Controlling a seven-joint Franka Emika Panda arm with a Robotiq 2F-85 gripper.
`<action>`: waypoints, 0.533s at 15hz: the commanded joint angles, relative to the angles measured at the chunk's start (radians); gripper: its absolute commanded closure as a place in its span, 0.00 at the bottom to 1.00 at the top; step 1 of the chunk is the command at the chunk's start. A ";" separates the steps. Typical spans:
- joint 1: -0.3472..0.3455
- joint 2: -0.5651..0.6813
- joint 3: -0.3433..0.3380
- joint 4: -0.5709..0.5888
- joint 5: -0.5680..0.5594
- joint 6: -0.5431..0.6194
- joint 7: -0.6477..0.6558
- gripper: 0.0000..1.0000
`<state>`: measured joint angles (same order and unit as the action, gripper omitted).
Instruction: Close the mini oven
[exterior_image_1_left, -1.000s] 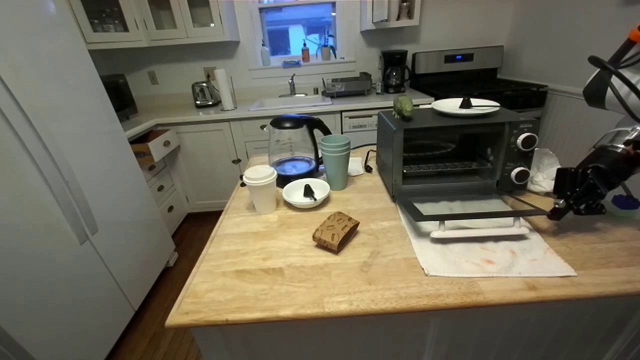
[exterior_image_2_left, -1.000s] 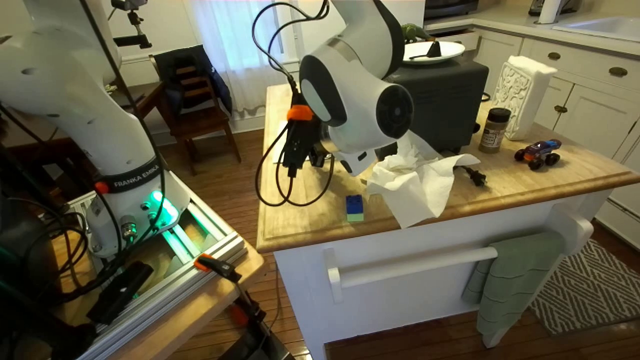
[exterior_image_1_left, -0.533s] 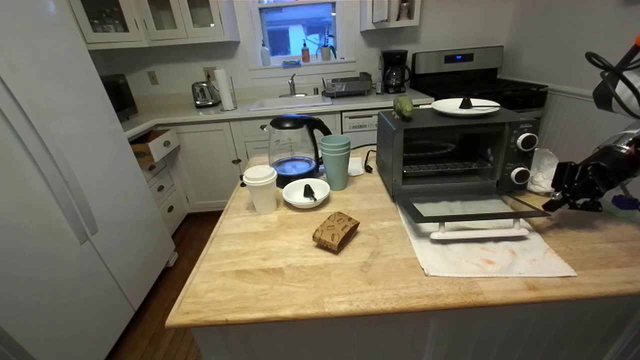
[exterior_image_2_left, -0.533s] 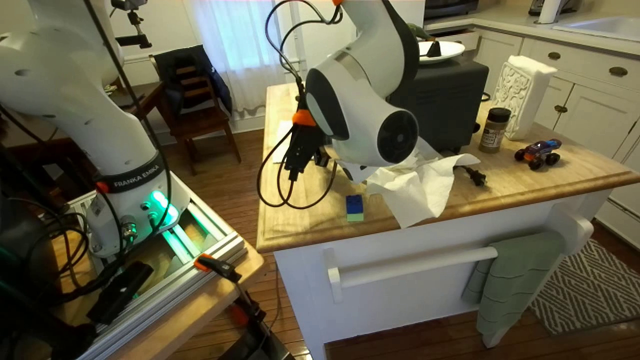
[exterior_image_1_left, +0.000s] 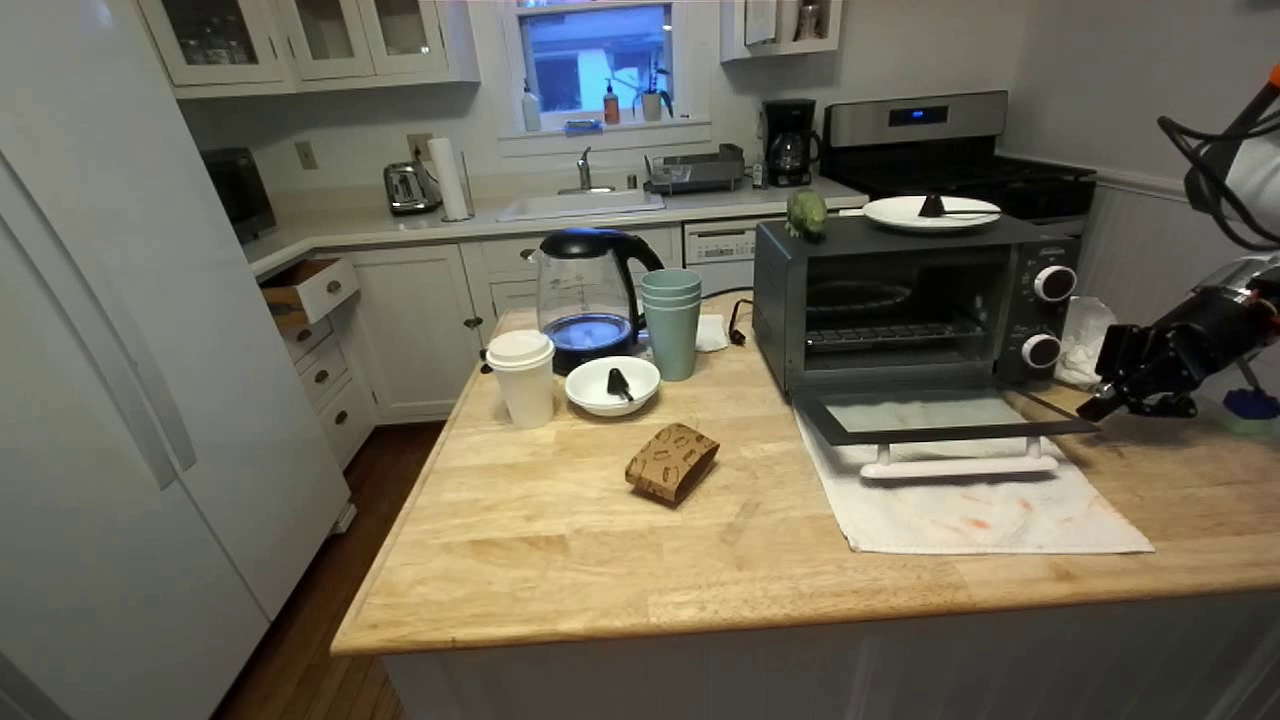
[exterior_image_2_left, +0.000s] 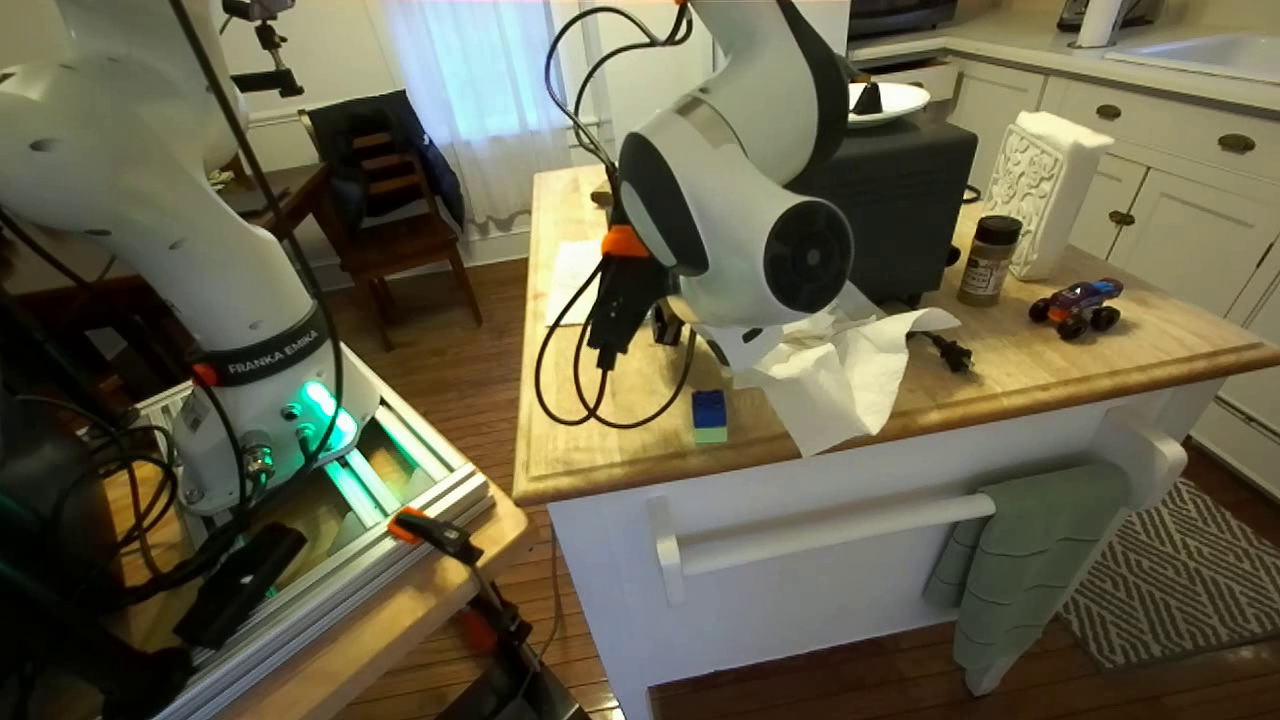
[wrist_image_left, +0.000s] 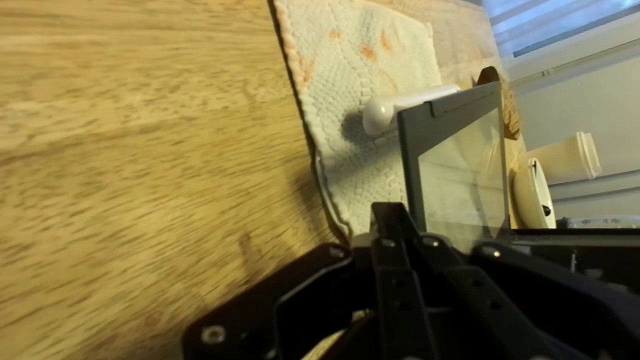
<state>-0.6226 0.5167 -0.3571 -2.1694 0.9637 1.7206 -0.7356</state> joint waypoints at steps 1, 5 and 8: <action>0.004 0.025 0.012 0.008 -0.003 0.014 0.011 1.00; 0.001 0.048 0.026 0.012 -0.012 -0.016 0.017 1.00; -0.003 0.062 0.035 0.016 -0.011 -0.045 0.018 1.00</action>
<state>-0.6212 0.5602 -0.3313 -2.1696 0.9617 1.7137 -0.7342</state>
